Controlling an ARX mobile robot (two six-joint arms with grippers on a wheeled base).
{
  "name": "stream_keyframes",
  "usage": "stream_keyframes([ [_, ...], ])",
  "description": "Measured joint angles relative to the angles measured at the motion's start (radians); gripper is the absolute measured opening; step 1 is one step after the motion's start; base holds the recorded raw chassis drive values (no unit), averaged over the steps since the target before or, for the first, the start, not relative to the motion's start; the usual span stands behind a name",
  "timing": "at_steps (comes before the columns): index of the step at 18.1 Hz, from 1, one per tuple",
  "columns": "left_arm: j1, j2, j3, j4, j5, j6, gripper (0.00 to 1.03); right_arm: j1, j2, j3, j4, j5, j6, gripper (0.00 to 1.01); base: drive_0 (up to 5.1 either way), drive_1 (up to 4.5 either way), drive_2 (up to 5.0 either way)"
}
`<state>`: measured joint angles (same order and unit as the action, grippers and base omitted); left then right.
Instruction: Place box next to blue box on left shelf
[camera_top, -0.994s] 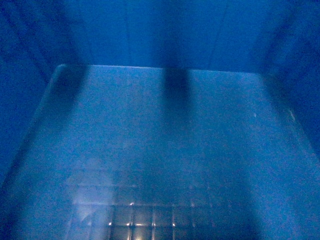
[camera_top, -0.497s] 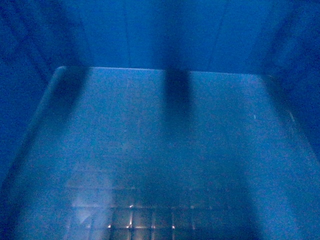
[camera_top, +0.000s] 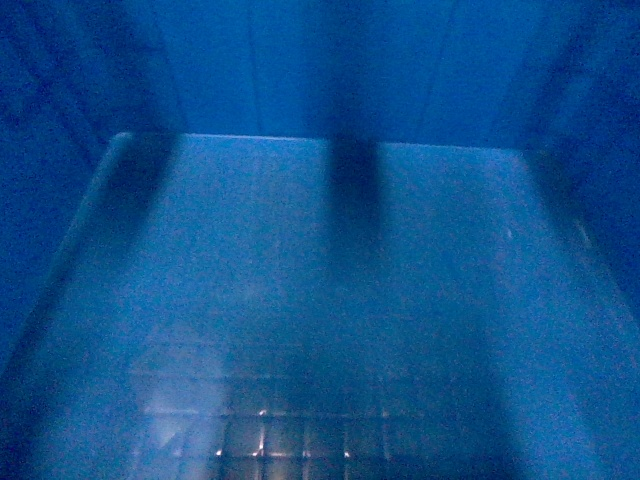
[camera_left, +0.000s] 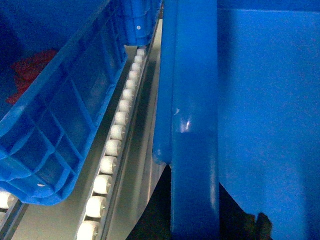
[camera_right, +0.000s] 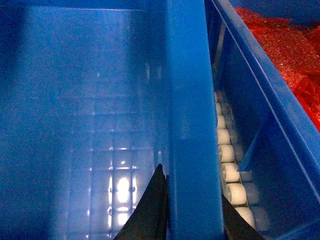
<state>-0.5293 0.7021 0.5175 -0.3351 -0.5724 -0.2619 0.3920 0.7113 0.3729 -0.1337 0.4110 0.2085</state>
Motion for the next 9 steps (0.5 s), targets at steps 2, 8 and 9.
stream_keyframes([
  [2,0.0,0.0,0.0,0.0,0.0,0.0,0.09,0.0,0.0,0.0,0.0,0.0,0.0,0.1,0.0,0.0,0.0],
  [8,0.0,0.0,0.0,0.0,0.0,0.0,0.09,0.0,0.0,0.0,0.0,0.0,0.0,0.1,0.0,0.0,0.0],
  [9,0.0,0.0,0.0,0.0,0.0,0.0,0.09,0.0,0.0,0.0,0.0,0.0,0.0,0.1,0.0,0.0,0.0],
])
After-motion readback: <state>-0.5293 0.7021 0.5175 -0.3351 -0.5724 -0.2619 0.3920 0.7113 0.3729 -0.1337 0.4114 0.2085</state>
